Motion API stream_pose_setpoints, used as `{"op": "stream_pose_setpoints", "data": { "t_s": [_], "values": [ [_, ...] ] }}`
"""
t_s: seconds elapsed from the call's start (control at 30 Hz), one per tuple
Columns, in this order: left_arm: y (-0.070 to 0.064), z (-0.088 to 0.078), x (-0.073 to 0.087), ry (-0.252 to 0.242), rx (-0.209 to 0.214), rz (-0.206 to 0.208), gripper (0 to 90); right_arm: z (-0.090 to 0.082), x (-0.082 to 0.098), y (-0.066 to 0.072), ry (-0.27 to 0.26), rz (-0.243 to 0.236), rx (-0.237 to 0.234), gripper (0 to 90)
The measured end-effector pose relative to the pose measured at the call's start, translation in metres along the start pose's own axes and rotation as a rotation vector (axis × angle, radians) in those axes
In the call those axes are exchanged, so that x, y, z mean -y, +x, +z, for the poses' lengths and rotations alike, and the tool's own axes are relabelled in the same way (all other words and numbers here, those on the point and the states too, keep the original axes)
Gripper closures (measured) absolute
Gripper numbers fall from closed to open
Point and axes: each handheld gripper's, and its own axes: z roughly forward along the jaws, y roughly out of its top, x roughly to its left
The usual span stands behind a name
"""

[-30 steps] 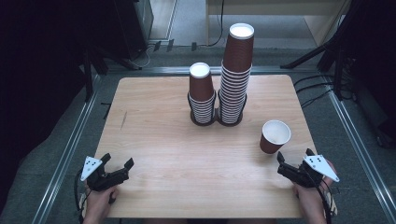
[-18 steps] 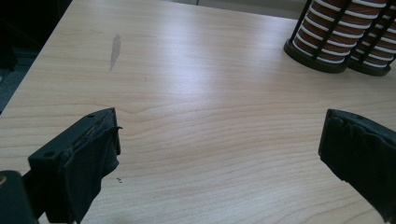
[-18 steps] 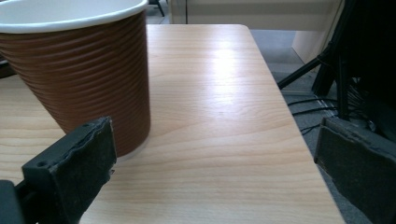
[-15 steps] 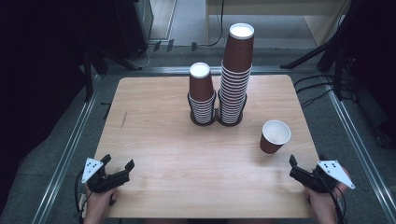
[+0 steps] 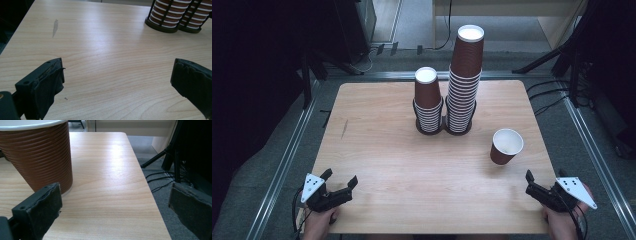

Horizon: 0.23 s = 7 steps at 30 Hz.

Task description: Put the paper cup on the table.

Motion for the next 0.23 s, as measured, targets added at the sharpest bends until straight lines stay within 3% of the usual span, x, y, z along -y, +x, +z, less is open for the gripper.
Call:
{"op": "stream_pose_setpoints", "data": {
  "t_s": [0.23],
  "values": [
    [0.0010, 0.0004, -0.0003, -0.006, 0.001, -0.013, 0.0, 0.0006, -0.0002, -0.0003, -0.002, 0.010, 0.002, 0.0]
  ]
}}
